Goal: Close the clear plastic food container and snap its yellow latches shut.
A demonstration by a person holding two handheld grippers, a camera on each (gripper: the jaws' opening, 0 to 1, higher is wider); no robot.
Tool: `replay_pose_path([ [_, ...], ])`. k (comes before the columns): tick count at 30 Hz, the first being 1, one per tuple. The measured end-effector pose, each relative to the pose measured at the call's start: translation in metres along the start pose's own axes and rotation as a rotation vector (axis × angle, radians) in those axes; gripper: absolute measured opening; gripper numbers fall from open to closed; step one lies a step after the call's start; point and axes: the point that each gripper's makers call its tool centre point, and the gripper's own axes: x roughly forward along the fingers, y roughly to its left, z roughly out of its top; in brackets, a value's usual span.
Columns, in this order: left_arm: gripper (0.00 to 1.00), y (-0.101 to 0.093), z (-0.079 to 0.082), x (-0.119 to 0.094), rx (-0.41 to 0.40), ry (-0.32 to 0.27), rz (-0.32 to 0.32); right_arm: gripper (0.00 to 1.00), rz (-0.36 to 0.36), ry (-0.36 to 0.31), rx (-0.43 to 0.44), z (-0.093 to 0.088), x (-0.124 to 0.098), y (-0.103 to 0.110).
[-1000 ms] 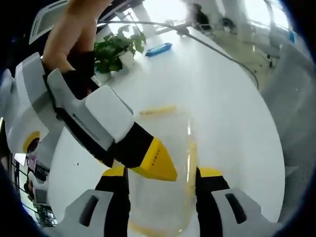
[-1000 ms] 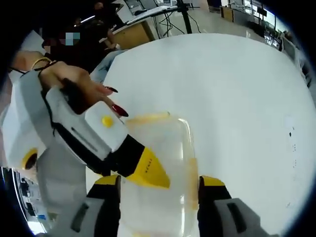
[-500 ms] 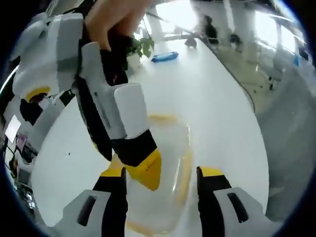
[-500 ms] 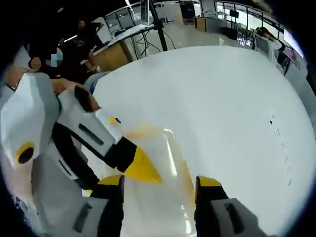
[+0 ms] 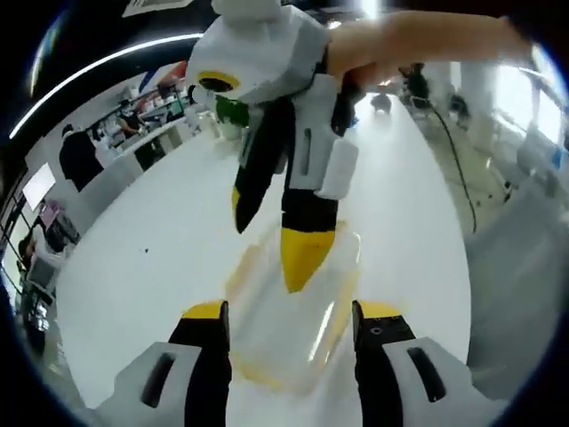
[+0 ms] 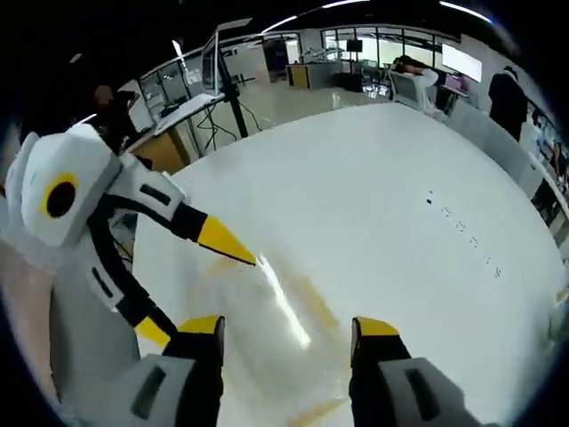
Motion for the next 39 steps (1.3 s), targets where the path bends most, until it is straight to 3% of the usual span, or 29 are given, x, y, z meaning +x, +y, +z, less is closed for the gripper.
replay_pose_path([
  [4,0.53,-0.003,-0.004,0.000,-0.084,-0.017,-0.019,0.56,-0.028,-0.039,0.028,-0.004,-0.008,0.001],
  [8,0.48,0.007,-0.005,-0.004,-0.092,-0.024,0.033,0.55,-0.064,-0.074,0.074,-0.009,-0.013,-0.003],
  [12,0.45,0.018,-0.008,-0.010,-0.175,-0.054,0.064,0.54,-0.084,-0.127,0.146,-0.015,-0.017,-0.002],
  [18,0.44,0.027,-0.024,-0.013,-0.270,-0.046,0.090,0.53,-0.136,-0.113,0.176,-0.038,-0.018,-0.004],
  [21,0.47,0.025,-0.026,-0.013,-0.380,-0.085,0.062,0.53,-0.166,-0.125,0.221,-0.046,-0.020,-0.008],
  [29,0.46,0.027,-0.040,-0.010,-0.447,-0.068,0.072,0.53,-0.229,-0.109,0.261,-0.063,-0.021,-0.014],
  [34,0.46,0.028,-0.046,-0.008,-0.501,-0.061,0.072,0.50,-0.233,-0.113,0.311,-0.071,-0.021,-0.016],
  [39,0.45,0.033,-0.047,-0.007,-0.622,-0.097,0.068,0.48,-0.203,-0.130,0.382,-0.074,-0.018,-0.015],
])
